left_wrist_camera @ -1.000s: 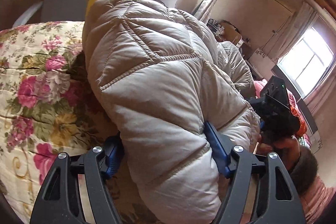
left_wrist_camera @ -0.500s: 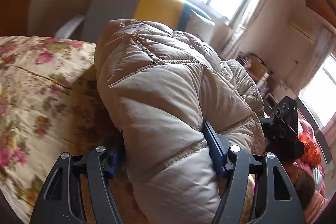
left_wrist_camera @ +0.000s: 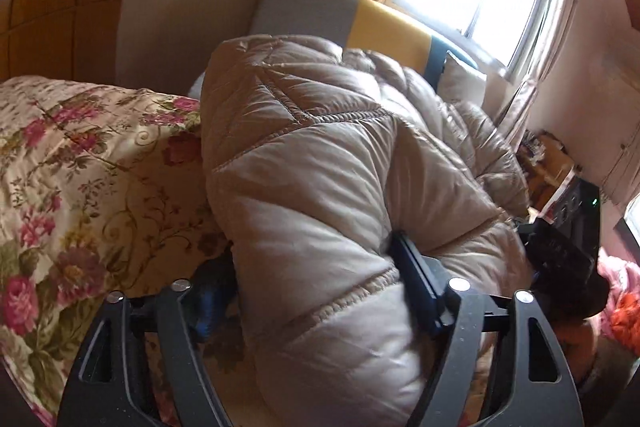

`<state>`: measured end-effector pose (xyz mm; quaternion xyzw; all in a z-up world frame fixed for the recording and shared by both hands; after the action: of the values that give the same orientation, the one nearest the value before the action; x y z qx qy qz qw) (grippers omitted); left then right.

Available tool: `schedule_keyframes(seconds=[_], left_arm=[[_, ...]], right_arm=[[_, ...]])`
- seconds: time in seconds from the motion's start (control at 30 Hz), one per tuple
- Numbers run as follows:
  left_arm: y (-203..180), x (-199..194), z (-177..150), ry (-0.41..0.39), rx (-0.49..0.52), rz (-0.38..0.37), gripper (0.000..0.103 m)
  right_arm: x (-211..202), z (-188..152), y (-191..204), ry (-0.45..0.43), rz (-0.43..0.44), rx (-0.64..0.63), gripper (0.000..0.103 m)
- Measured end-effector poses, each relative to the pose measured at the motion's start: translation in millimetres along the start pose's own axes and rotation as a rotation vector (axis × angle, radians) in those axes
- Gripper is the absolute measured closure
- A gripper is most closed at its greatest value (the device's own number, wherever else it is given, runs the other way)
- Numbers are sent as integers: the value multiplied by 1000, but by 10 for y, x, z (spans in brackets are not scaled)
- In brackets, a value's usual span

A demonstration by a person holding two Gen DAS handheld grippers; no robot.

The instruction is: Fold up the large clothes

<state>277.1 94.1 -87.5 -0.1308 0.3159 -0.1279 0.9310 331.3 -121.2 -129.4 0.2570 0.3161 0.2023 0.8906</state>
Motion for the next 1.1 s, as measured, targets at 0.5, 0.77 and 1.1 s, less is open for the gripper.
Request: schedule_keyframes(seconds=[0.5,0.77,1.1], left_arm=[[27,-125,-250,-56,-43,4,13],[-5,-177,-235,-71,-6,25,3],[-36,75,-317,8,-12,-88,3]], right_arm=[[-325,771,1030,-127,-271,-514,13],[597,725,1021,77,-380,-552,34],[511,396,265,-27,-480,-303,32]])
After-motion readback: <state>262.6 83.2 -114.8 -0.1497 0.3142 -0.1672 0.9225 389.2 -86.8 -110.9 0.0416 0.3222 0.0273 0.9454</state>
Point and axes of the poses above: each gripper's, at about its wrist camera, not at the fingertips, and x roughly the way its jaws point, y to its left, z to its top, the point moved 3 cm from there along x, roughly the way its jaws point, and after that the axes turned 3 degrees about -x, right-handed, at the moved point
